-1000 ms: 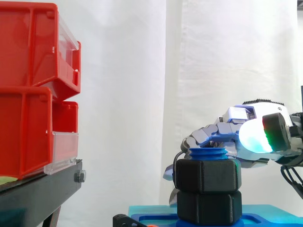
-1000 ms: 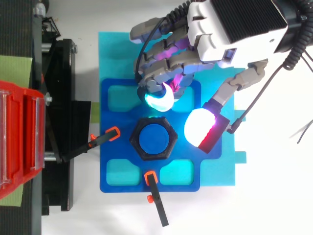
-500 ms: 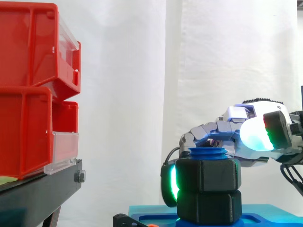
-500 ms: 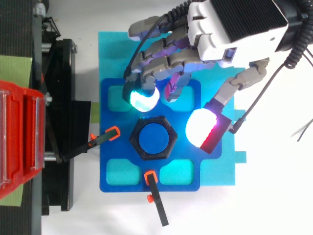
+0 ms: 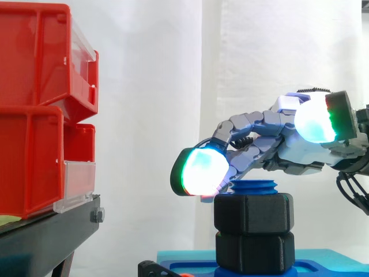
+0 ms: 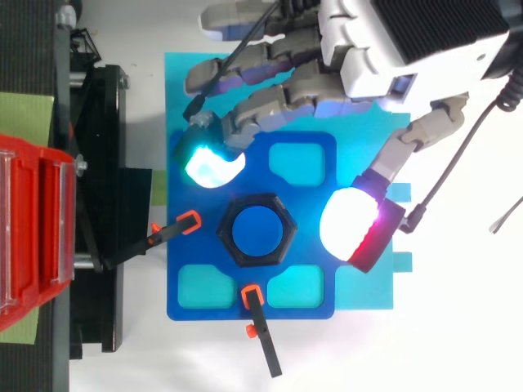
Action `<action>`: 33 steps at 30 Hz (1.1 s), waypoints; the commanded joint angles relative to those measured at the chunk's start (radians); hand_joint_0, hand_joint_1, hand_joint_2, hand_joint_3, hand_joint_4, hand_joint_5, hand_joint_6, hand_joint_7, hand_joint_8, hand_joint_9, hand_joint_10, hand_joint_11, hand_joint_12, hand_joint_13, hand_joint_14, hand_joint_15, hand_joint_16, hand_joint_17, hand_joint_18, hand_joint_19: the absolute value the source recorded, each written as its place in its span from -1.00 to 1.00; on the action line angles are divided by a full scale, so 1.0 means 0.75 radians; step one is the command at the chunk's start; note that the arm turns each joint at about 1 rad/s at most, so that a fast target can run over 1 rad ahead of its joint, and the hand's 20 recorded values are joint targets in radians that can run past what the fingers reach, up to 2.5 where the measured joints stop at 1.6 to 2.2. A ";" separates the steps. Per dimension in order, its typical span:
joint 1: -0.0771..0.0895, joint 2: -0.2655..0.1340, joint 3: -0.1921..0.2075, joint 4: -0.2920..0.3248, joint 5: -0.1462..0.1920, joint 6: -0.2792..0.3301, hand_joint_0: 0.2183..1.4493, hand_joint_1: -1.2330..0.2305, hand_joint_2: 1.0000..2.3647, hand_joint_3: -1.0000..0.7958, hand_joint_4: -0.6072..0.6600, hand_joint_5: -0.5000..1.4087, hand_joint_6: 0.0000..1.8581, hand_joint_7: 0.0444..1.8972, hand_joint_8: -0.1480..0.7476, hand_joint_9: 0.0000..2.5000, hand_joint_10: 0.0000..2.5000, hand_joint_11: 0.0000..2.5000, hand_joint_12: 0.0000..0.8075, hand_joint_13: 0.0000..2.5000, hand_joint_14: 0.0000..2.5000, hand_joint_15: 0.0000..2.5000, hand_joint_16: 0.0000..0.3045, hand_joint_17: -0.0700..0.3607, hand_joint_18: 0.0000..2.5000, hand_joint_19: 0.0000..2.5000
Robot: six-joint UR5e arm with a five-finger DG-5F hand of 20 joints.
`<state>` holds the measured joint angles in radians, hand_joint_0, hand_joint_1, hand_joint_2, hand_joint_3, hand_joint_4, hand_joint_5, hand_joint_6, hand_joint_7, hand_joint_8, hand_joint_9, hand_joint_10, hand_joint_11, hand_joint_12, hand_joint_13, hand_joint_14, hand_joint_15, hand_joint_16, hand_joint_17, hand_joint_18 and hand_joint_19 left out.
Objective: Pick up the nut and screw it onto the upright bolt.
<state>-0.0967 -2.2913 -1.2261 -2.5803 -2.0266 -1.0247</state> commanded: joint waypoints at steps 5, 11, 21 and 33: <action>0.035 -0.005 -0.001 0.031 0.062 0.006 -0.70 0.27 -1.00 -0.44 0.15 -0.68 -0.46 -0.36 -0.12 -0.54 -1.00 -1.00 -0.08 -0.82 -1.00 -1.00 -0.69 -0.18 -1.00 -1.00; 0.068 -0.005 -0.048 0.084 0.098 0.020 -0.70 0.27 -1.00 -0.44 0.15 -0.67 -0.46 -0.36 -0.12 -0.55 -1.00 -1.00 -0.07 -0.83 -1.00 -1.00 -0.68 -0.17 -1.00 -1.00; 0.106 -0.007 -0.149 0.276 0.154 0.057 -0.70 0.25 -1.00 -0.44 0.16 -0.67 -0.46 -0.34 -0.11 -0.55 -1.00 -1.00 -0.07 -0.83 -1.00 -1.00 -0.68 -0.16 -1.00 -1.00; 0.094 -0.025 -0.161 0.284 0.152 0.059 -0.71 0.23 -1.00 -0.44 0.15 -0.67 -0.46 -0.34 -0.10 -0.56 -1.00 -1.00 -0.07 -0.84 -1.00 -1.00 -0.67 -0.15 -1.00 -1.00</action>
<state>-0.0229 -2.3057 -1.3461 -2.3696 -1.9125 -0.9812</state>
